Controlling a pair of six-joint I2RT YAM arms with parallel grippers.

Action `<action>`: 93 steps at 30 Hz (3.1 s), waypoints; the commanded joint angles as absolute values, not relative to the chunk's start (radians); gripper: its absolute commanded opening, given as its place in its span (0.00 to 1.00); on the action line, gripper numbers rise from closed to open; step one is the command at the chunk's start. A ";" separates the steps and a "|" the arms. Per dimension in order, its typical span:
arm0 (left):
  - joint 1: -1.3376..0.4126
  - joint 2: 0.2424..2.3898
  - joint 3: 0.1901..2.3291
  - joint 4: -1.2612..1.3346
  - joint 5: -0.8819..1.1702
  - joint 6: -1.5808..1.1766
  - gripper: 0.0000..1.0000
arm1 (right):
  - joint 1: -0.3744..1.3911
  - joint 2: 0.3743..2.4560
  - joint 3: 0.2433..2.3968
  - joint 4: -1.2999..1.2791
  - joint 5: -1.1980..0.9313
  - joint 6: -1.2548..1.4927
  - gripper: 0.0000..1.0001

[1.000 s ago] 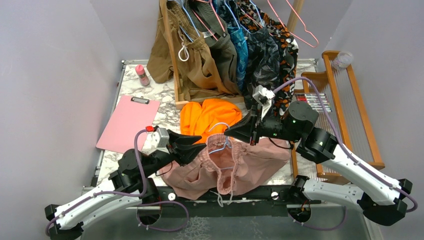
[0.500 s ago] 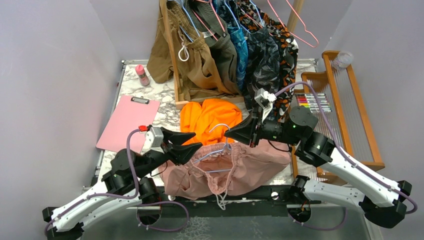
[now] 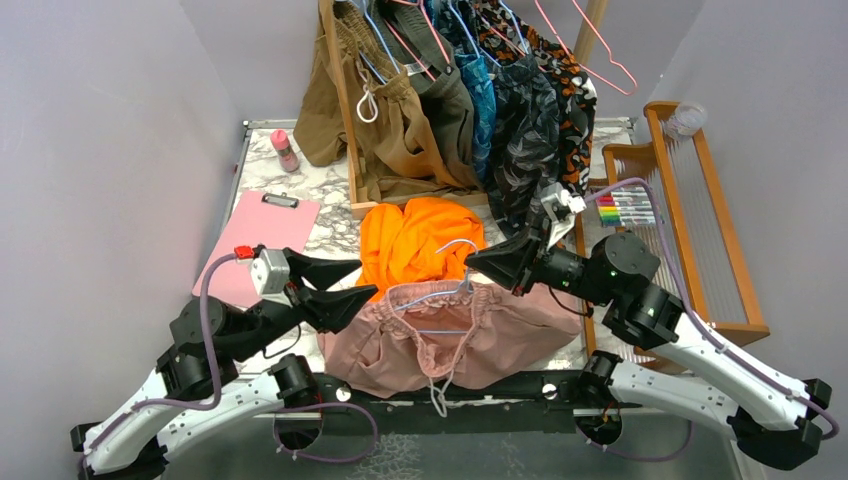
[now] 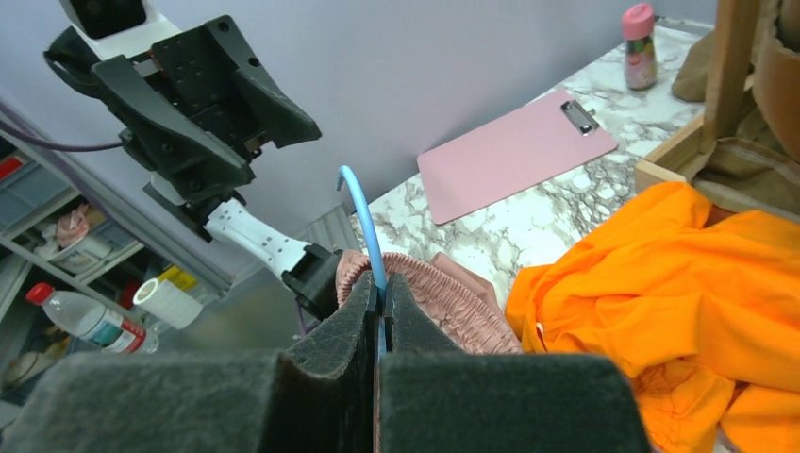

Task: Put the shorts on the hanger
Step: Hang the shorts on the hanger.

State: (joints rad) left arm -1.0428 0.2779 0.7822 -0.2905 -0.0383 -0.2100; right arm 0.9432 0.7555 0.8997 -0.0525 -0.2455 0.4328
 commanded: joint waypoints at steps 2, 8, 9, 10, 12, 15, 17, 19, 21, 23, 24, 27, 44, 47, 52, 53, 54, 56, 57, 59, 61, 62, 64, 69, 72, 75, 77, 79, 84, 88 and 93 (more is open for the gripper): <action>-1.043 0.283 0.832 -0.483 -0.075 -0.292 0.57 | 0.943 0.691 0.839 0.046 -0.117 0.472 0.01; -1.042 0.314 0.835 -0.539 -0.079 -0.295 0.57 | 0.943 0.624 0.772 0.093 -0.036 0.521 0.01; -1.043 0.319 0.832 -0.540 -0.081 -0.288 0.57 | 0.943 0.615 0.764 0.094 -0.019 0.533 0.01; -1.043 0.325 0.829 -0.540 -0.083 -0.280 0.57 | 0.943 0.604 0.756 0.096 -0.003 0.543 0.01; -1.043 0.336 0.823 -0.539 -0.095 -0.255 0.57 | 0.943 0.583 0.742 0.101 0.026 0.556 0.01; -1.043 0.349 0.807 -0.530 -0.118 -0.213 0.57 | 0.943 0.566 0.734 0.107 0.035 0.560 0.01; -1.043 0.361 0.798 -0.516 -0.129 -0.181 0.57 | 0.943 0.566 0.737 0.106 0.031 0.561 0.01; -1.043 0.377 0.791 -0.504 -0.126 -0.153 0.57 | 0.943 0.567 0.741 0.106 0.028 0.562 0.01; -1.043 0.395 0.785 -0.502 -0.118 -0.137 0.56 | 0.943 0.564 0.744 0.106 0.025 0.561 0.01; -1.043 0.412 0.778 -0.495 -0.097 -0.116 0.55 | 0.943 0.563 0.748 0.104 0.017 0.556 0.01; -1.042 0.422 0.775 -0.492 -0.090 -0.109 0.53 | 0.943 0.563 0.750 0.103 0.013 0.555 0.01; -1.042 0.441 0.768 -0.467 -0.081 -0.098 0.44 | 0.943 0.566 0.752 0.102 0.001 0.555 0.01; -1.043 0.499 0.670 -0.175 0.152 -0.151 0.00 | 0.943 0.588 0.774 0.123 -0.084 0.540 0.01; -1.043 0.534 0.685 -0.161 0.183 -0.151 0.00 | 0.943 0.586 0.778 0.122 -0.089 0.534 0.01; -1.043 0.531 0.742 -0.173 0.155 -0.133 0.07 | 0.943 0.573 0.789 0.106 -0.095 0.515 0.01; -1.043 0.524 0.755 -0.175 0.140 -0.129 0.16 | 0.943 0.572 0.793 0.102 -0.099 0.511 0.01; -1.044 0.517 0.768 -0.175 0.129 -0.124 0.26 | 0.943 0.571 0.794 0.099 -0.102 0.506 0.01; -1.042 0.511 0.793 -0.167 0.129 -0.114 0.41 | 0.943 0.569 0.798 0.096 -0.108 0.500 0.01; -1.043 0.511 0.804 -0.163 0.133 -0.110 0.45 | 0.943 0.570 0.799 0.097 -0.111 0.496 0.01; -1.043 0.519 0.829 -0.155 0.151 -0.105 0.51 | 0.943 0.571 0.797 0.100 -0.119 0.492 0.01; -1.043 0.538 0.851 -0.149 0.178 -0.099 0.54 | 0.943 0.572 0.794 0.107 -0.125 0.488 0.01; -1.043 0.550 0.862 -0.147 0.197 -0.096 0.55 | 0.943 0.574 0.792 0.112 -0.129 0.487 0.01; -1.043 0.590 0.882 -0.144 0.245 -0.093 0.57 | 0.943 0.576 0.789 0.123 -0.144 0.485 0.01; -1.043 0.695 0.931 -0.160 0.399 -0.068 0.63 | 0.943 0.594 0.792 0.139 -0.208 0.476 0.01; -1.043 0.756 0.950 -0.191 0.469 -0.033 0.65 | 0.943 0.610 0.805 0.137 -0.251 0.471 0.01; -1.043 0.801 0.953 -0.201 0.514 -0.008 0.66 | 0.943 0.626 0.818 0.132 -0.288 0.462 0.01; -1.043 0.827 0.956 -0.199 0.527 0.000 0.66 | 0.943 0.634 0.825 0.125 -0.302 0.460 0.01; -1.043 0.850 0.960 -0.197 0.541 0.006 0.66 | 0.943 0.640 0.830 0.120 -0.308 0.456 0.01; -1.043 0.885 0.959 -0.174 0.546 0.012 0.64 | 0.943 0.646 0.835 0.114 -0.307 0.450 0.01; -1.043 0.906 0.953 -0.153 0.548 0.001 0.53 | 0.943 0.653 0.837 0.112 -0.308 0.448 0.01; -1.043 0.917 0.925 -0.103 0.544 -0.027 0.42 | 0.942 0.661 0.835 0.119 -0.311 0.450 0.01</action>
State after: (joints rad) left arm -1.0428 0.9150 0.9257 -0.1787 0.5152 -0.0078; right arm 0.9432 0.6598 0.7979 0.0669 -0.2832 0.4538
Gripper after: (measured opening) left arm 0.465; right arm 0.016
